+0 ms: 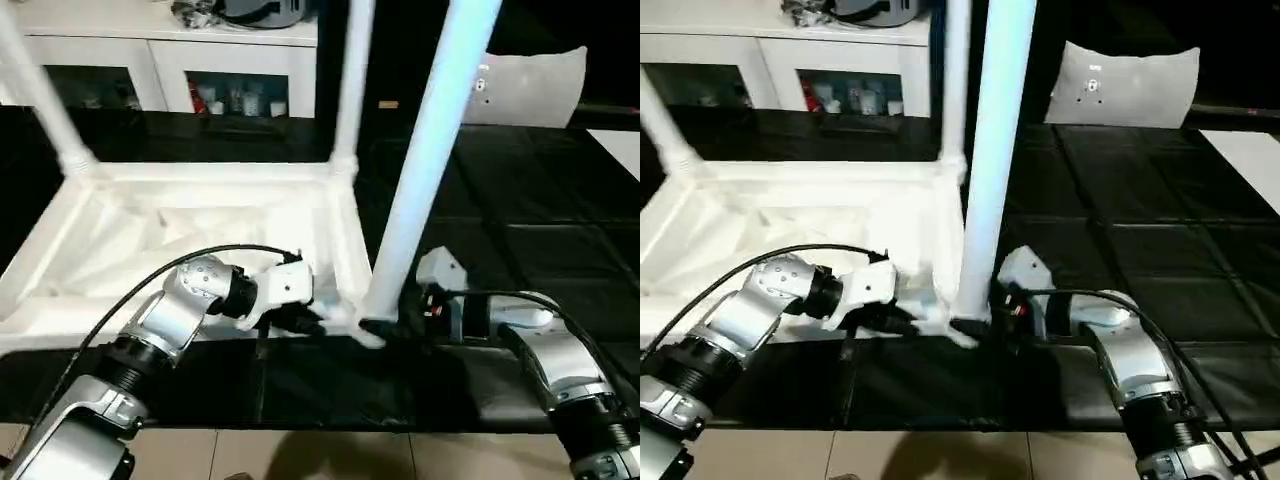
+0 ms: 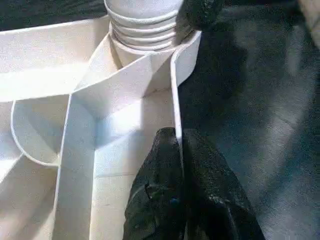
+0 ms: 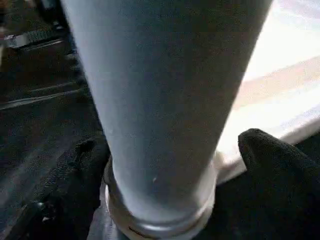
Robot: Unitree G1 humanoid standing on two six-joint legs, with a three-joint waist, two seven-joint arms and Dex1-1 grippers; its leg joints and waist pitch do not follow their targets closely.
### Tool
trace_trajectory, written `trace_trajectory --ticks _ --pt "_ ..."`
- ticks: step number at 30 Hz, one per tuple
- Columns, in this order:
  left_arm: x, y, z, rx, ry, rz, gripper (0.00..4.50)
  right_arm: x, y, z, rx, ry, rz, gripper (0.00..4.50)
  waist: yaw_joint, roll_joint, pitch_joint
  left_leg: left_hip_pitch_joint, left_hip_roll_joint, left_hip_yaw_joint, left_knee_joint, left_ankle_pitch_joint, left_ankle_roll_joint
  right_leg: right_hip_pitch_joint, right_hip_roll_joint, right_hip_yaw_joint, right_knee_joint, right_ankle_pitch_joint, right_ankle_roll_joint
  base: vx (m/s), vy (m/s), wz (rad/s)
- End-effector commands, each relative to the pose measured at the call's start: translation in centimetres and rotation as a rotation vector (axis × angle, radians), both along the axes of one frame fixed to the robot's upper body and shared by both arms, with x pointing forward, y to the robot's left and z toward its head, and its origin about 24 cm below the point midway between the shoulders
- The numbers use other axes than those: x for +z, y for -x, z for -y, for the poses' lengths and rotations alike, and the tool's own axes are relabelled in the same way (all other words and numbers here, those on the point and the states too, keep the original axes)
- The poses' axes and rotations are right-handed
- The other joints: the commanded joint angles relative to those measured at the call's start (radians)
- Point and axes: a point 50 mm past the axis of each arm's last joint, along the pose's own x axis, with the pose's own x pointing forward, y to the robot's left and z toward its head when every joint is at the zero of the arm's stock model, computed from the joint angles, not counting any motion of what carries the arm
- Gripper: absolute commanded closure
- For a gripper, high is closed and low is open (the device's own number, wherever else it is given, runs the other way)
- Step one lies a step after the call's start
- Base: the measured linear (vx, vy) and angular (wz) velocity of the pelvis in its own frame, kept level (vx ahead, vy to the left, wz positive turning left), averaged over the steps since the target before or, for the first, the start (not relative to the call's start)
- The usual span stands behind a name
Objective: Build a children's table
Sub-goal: Rotate leg to tighten
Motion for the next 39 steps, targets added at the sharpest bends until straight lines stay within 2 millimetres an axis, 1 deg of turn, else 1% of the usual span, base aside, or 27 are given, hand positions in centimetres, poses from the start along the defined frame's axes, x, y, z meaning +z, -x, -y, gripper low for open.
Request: trace_trajectory --ticks 1,2,3,6,7,9,12,16,17,18,19,20,22,24,26,27,28,29,30,31,32,33,34,35,36,38,39 --pt "-0.4 0.7 0.6 -0.100 -0.051 -0.014 4.50 0.1 0.1 0.2 0.025 0.009 -0.015 0.46 -0.004 -0.006 -0.065 0.021 0.062 -0.015 -0.071 -0.217 0.054 0.047 -0.076 0.050 -0.060 -0.255 -0.223 0.000 0.000 0.00" --pt "-0.4 0.8 0.6 -0.111 -0.054 -0.017 4.50 0.0 0.2 0.3 0.039 0.011 -0.024 0.60 -0.002 -0.008 -0.064 0.022 0.062 -0.015 -0.072 -0.222 0.051 0.046 -0.076 0.050 -0.062 -0.275 -0.216 0.000 0.000 0.00" --pt "-0.4 0.8 0.6 -0.118 -0.056 -0.019 4.50 0.0 0.3 0.3 0.044 0.010 -0.028 0.85 -0.002 -0.011 -0.064 0.021 0.061 -0.014 -0.072 -0.221 0.050 0.047 -0.076 0.050 -0.063 -0.281 -0.214 0.000 0.000 0.00" --pt "-0.5 0.9 0.6 -0.127 -0.059 -0.020 4.50 0.0 0.3 0.3 0.052 0.006 -0.037 0.94 -0.001 -0.010 -0.065 0.020 0.061 -0.014 -0.070 -0.212 0.049 0.046 -0.077 0.050 -0.062 -0.283 -0.209 0.000 0.000 0.00" --pt "-0.5 0.9 0.6 -0.131 -0.061 -0.020 4.50 0.0 0.4 0.3 0.061 0.003 -0.045 0.94 -0.001 -0.013 -0.065 0.020 0.061 -0.014 -0.070 -0.210 0.051 0.046 -0.077 0.050 -0.062 -0.286 -0.207 0.000 0.000 0.00" --pt "-0.5 0.9 0.5 -0.136 -0.062 -0.021 4.50 0.0 0.5 0.3 0.074 0.000 -0.055 1.27 0.000 -0.012 -0.065 0.019 0.061 -0.014 -0.070 -0.201 0.052 0.046 -0.076 0.050 -0.061 -0.282 -0.208 0.000 0.000 0.00" --pt "-0.5 0.9 0.5 -0.139 -0.063 -0.021 4.50 0.0 0.6 0.3 0.087 -0.001 -0.067 1.35 0.001 -0.012 -0.067 0.019 0.061 -0.014 -0.069 -0.189 0.058 0.047 -0.076 0.050 -0.060 -0.267 -0.210 0.000 0.000 0.00" --pt "-0.5 0.9 0.4 -0.135 -0.062 -0.024 4.50 -0.1 0.8 0.2 0.101 -0.005 -0.080 1.65 0.002 -0.011 -0.067 0.020 0.061 -0.013 -0.069 -0.192 0.058 0.045 -0.075 0.049 -0.059 -0.265 -0.214 0.000 0.000 0.00" --pt "-0.5 0.9 0.4 -0.133 -0.061 -0.026 4.50 -0.1 0.8 0.1 0.103 -0.006 -0.082 1.69 0.002 -0.012 -0.067 0.019 0.061 -0.013 -0.068 -0.192 0.057 0.046 -0.075 0.049 -0.060 -0.267 -0.213 0.000 0.000 0.00" --pt "-0.5 0.9 0.4 -0.128 -0.052 -0.030 4.50 -0.2 0.9 0.1 0.104 -0.006 -0.084 1.72 0.003 -0.008 -0.066 0.020 0.061 -0.014 -0.069 -0.194 0.055 0.046 -0.075 0.049 -0.059 -0.270 -0.213 0.000 0.000 0.00" --pt "-0.3 0.9 0.7 -0.095 -0.013 -0.050 4.50 -0.3 1.0 -0.1 0.098 -0.012 -0.090 1.72 0.002 -0.010 -0.066 0.020 0.060 -0.013 -0.069 -0.200 0.053 0.045 -0.075 0.049 -0.061 -0.278 -0.211 0.000 0.000 0.00" --pt "-0.2 0.8 0.9 -0.075 0.007 -0.059 4.50 -0.3 1.1 -0.2 0.093 -0.024 -0.096 1.72 0.003 -0.008 -0.066 0.021 0.060 -0.013 -0.069 -0.198 0.049 0.046 -0.075 0.049 -0.060 -0.277 -0.213 0.000 0.000 0.00" --pt "-0.1 0.6 1.4 -0.024 0.036 -0.066 4.50 -0.4 1.1 -0.9 0.050 -0.057 -0.103 1.75 0.003 -0.012 -0.066 0.020 0.061 -0.013 -0.070 -0.190 0.050 0.047 -0.075 0.050 -0.059 -0.269 -0.215 0.000 0.000 0.00" --pt "0.1 0.3 1.8 0.012 0.055 -0.070 4.50 -0.5 1.0 -1.4 0.003 -0.079 -0.108 1.76 0.001 -0.011 -0.065 0.020 0.059 -0.015 -0.071 -0.203 0.048 0.046 -0.075 0.049 -0.063 -0.295 -0.208 0.000 0.000 0.00" --pt "0.3 -0.4 2.6 0.102 0.087 -0.061 4.50 -0.9 0.5 -2.8 -0.116 -0.096 -0.112 1.76 -0.006 -0.009 -0.058 0.021 0.057 -0.016 -0.074 -0.240 0.031 0.040 -0.074 0.048 -0.071 -0.363 -0.194 0.000 0.000 0.00" --pt "0.3 -0.9 3.1 0.168 0.104 -0.048 4.50 -1.2 0.2 -3.9 -0.192 -0.113 -0.117 1.76 -0.017 -0.008 -0.054 0.023 0.053 -0.019 -0.074 -0.293 0.004 0.035 -0.073 0.047 -0.079 -0.462 -0.165 0.000 0.000 0.00" --pt "0.3 -1.0 3.3 0.185 0.109 -0.047 4.50 -1.2 0.1 -4.1 -0.209 -0.118 -0.118 1.76 -0.017 -0.008 -0.054 0.023 0.053 -0.019 -0.074 -0.293 0.004 0.035 -0.073 0.047 -0.079 -0.462 -0.165 0.000 0.000 0.00" --pt "0.3 -1.3 3.9 0.248 0.129 -0.045 4.50 -1.3 -0.2 -5.1 -0.271 -0.132 -0.124 1.76 -0.028 -0.011 -0.053 0.029 0.048 -0.025 -0.072 -0.339 -0.016 0.029 -0.075 0.041 -0.091 -0.558 -0.128 0.000 0.000 0.00" --pt "0.1 -1.6 4.5 0.309 0.147 -0.041 4.50 -1.4 -0.5 -6.0 -0.323 -0.139 -0.124 1.76 -0.030 -0.010 -0.054 0.028 0.048 -0.027 -0.072 -0.346 -0.018 0.031 -0.077 0.040 -0.093 -0.579 -0.118 0.000 0.000 0.00" --pt "0.1 -1.9 4.9 0.354 0.156 -0.034 4.50 -1.4 -0.8 -6.6 -0.366 -0.138 -0.125 1.76 -0.040 -0.008 -0.050 0.024 0.046 -0.029 -0.073 -0.362 -0.023 0.028 -0.074 0.037 -0.098 -0.609 -0.101 0.000 0.000 0.00" --pt "0.1 -1.9 4.9 0.354 0.156 -0.034 4.50 -1.4 -0.8 -6.6 -0.366 -0.138 -0.125 1.76 -0.046 -0.009 -0.052 0.028 0.044 -0.033 -0.069 -0.384 -0.026 0.026 -0.076 0.031 -0.104 -0.641 -0.086 0.000 0.000 0.00" --pt "0.1 -2.1 5.3 0.386 0.161 -0.030 4.50 -1.4 -1.1 -7.0 -0.405 -0.134 -0.126 1.76 -0.053 -0.007 -0.051 0.027 0.044 -0.034 -0.070 -0.396 -0.021 0.026 -0.075 0.030 -0.109 -0.646 -0.077 0.000 0.000 0.00" --pt "0.1 -2.1 5.3 0.391 0.162 -0.029 4.50 -1.4 -1.1 -7.1 -0.411 -0.133 -0.126 1.76 -0.058 -0.006 -0.051 0.028 0.044 -0.035 -0.070 -0.405 -0.019 0.025 -0.075 0.029 -0.109 -0.645 -0.078 0.000 0.000 0.00" --pt "0.4 -2.9 6.3 0.517 0.192 -0.001 4.50 -1.6 -2.2 -7.6 -0.550 -0.100 -0.116 1.76 -0.067 -0.004 -0.052 0.023 0.045 -0.037 -0.073 -0.409 -0.020 0.027 -0.074 0.027 -0.108 -0.627 -0.082 0.000 0.000 0.00" --pt "0.6 -3.1 6.7 0.556 0.197 0.012 4.50 -1.6 -2.5 -7.8 -0.603 -0.086 -0.113 1.76 -0.070 -0.003 -0.053 0.023 0.045 -0.039 -0.073 -0.410 -0.024 0.028 -0.073 0.025 -0.107 -0.616 -0.085 0.000 0.000 0.00" --pt "0.8 -3.4 7.1 0.604 0.205 0.035 4.50 -1.6 -2.9 -7.7 -0.643 -0.064 -0.089 1.76 -0.077 -0.003 -0.056 0.026 0.043 -0.040 -0.072 -0.421 -0.022 0.028 -0.072 0.022 -0.111 -0.592 -0.089 0.000 0.000 0.00" --pt "0.8 -3.4 7.2 0.606 0.205 0.037 4.50 -1.5 -3.0 -7.7 -0.652 -0.074 -0.087 1.76 -0.079 -0.005 -0.055 0.026 0.042 -0.038 -0.072 -0.420 -0.011 0.026 -0.073 0.025 -0.114 -0.577 -0.093 0.000 0.000 0.00"
